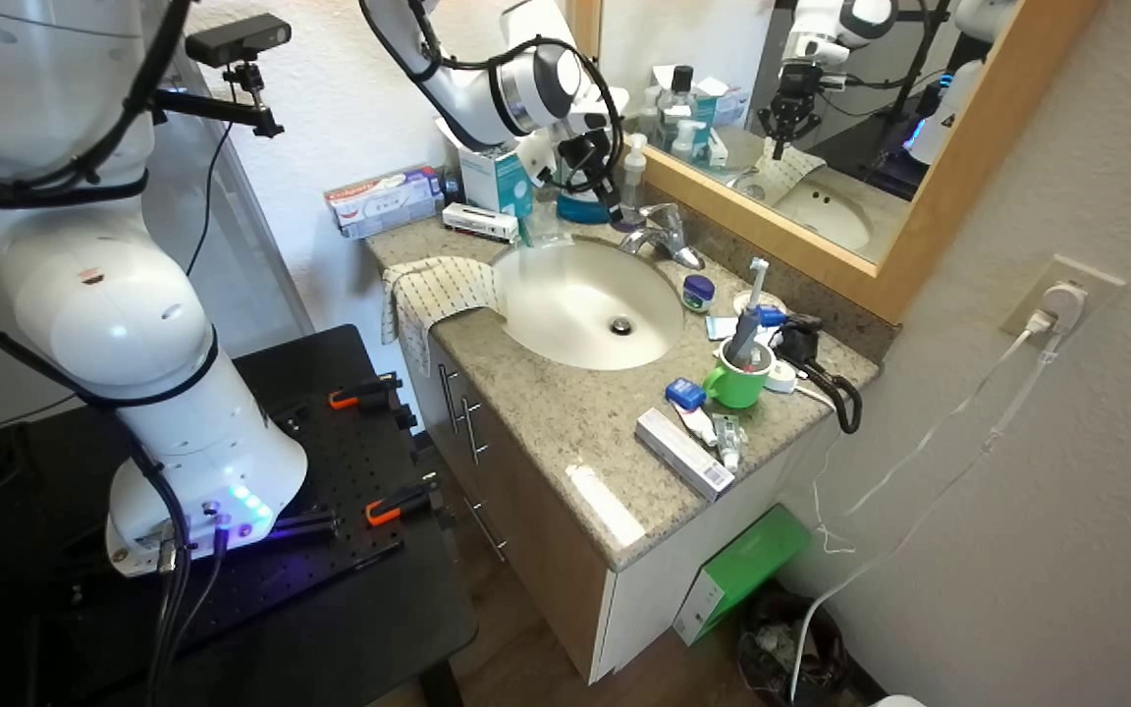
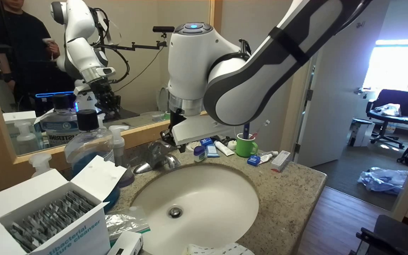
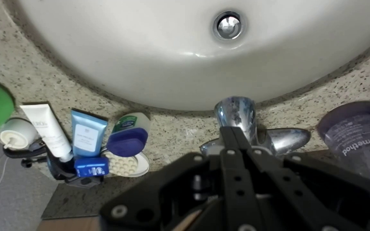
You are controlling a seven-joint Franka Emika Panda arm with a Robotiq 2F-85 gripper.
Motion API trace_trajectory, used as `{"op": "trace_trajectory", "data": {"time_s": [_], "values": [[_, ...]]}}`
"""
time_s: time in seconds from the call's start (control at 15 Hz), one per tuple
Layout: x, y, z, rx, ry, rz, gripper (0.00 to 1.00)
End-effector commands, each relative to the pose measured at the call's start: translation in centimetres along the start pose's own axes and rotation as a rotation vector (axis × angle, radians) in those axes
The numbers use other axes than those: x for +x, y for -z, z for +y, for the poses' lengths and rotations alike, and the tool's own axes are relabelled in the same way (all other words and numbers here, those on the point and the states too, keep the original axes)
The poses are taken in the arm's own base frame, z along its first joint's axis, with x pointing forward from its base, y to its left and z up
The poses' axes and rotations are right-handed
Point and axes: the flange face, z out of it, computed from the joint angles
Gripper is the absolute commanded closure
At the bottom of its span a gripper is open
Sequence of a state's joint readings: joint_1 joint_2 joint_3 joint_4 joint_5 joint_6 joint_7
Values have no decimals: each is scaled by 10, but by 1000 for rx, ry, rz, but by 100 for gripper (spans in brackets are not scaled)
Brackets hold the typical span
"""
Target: Open the faucet
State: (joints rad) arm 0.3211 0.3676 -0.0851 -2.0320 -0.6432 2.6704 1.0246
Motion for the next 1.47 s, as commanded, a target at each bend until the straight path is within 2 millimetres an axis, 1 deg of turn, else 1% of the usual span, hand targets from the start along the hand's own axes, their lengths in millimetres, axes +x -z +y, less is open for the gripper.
{"op": "trace_trajectory", "data": {"time_s": [0.0, 0.4, 0.47, 1.07, 1.4], "values": [[7, -5, -7, 7, 12, 10, 100], [13, -8, -16, 21, 6, 35, 100], [7, -8, -11, 12, 5, 11, 100], [8, -12, -11, 22, 14, 13, 100], [8, -11, -10, 24, 14, 19, 100]]}}
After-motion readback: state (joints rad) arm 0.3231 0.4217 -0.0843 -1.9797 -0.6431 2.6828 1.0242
